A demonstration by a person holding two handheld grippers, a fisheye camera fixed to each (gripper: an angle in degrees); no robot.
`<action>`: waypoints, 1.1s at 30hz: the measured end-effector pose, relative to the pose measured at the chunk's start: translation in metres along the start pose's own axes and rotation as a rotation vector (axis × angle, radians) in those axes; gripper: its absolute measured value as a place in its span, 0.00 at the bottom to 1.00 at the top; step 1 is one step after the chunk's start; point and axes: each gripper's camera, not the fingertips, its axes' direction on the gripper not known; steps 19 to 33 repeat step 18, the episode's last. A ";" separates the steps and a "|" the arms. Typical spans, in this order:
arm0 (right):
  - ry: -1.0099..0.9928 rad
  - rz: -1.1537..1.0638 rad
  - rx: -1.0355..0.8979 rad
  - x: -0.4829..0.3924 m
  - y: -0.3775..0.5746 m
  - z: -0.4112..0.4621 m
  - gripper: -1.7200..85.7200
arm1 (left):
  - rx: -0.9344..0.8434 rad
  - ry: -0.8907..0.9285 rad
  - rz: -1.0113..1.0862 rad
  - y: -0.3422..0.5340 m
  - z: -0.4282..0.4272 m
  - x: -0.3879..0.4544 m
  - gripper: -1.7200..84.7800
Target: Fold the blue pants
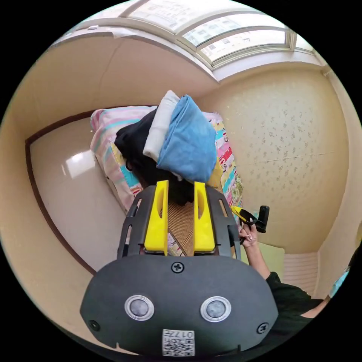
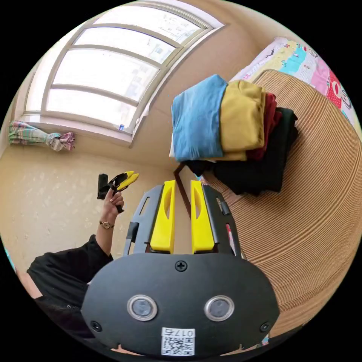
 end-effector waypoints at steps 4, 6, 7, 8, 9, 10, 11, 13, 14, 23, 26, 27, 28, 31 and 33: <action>0.149 0.242 -0.197 0.079 0.137 0.000 0.10 | -0.189 -0.016 -0.068 0.110 0.092 -0.054 0.12; 0.175 0.386 -0.225 0.109 0.204 -0.021 0.10 | -0.275 -0.084 -0.035 0.158 0.133 -0.050 0.11; 0.205 0.484 -0.207 0.124 0.247 -0.042 0.10 | -0.323 -0.136 0.013 0.185 0.159 -0.039 0.10; 0.226 0.533 -0.190 0.130 0.268 -0.054 0.11 | -0.345 -0.161 0.045 0.197 0.172 -0.031 0.10; 0.276 0.632 -0.141 0.139 0.308 -0.083 0.11 | -0.393 -0.202 0.133 0.219 0.200 -0.010 0.09; 0.321 0.720 -0.077 0.143 0.343 -0.112 0.11 | -0.458 -0.238 0.263 0.236 0.228 0.017 0.09; 0.340 0.758 -0.039 0.145 0.359 -0.127 0.11 | -0.479 -0.265 0.336 0.243 0.239 0.032 0.09; 0.403 0.881 0.113 0.148 0.415 -0.180 0.11 | -0.447 -0.402 0.600 0.268 0.273 0.088 0.08; 0.416 0.908 0.143 0.151 0.427 -0.191 0.11 | -0.430 -0.426 0.656 0.273 0.280 0.100 0.08; 0.421 1.102 0.273 0.180 0.501 -0.237 0.11 | -0.386 -0.338 0.973 0.322 0.331 0.168 0.04; 0.421 1.102 0.273 0.180 0.501 -0.237 0.11 | -0.386 -0.338 0.973 0.322 0.331 0.168 0.04; 0.421 1.102 0.273 0.180 0.501 -0.237 0.11 | -0.386 -0.338 0.973 0.322 0.331 0.168 0.04; 0.421 1.102 0.273 0.180 0.501 -0.237 0.11 | -0.386 -0.338 0.973 0.322 0.331 0.168 0.04; 0.421 1.102 0.273 0.180 0.501 -0.237 0.11 | -0.386 -0.338 0.973 0.322 0.331 0.168 0.04; 0.421 1.102 0.273 0.180 0.501 -0.237 0.11 | -0.386 -0.338 0.973 0.322 0.331 0.168 0.04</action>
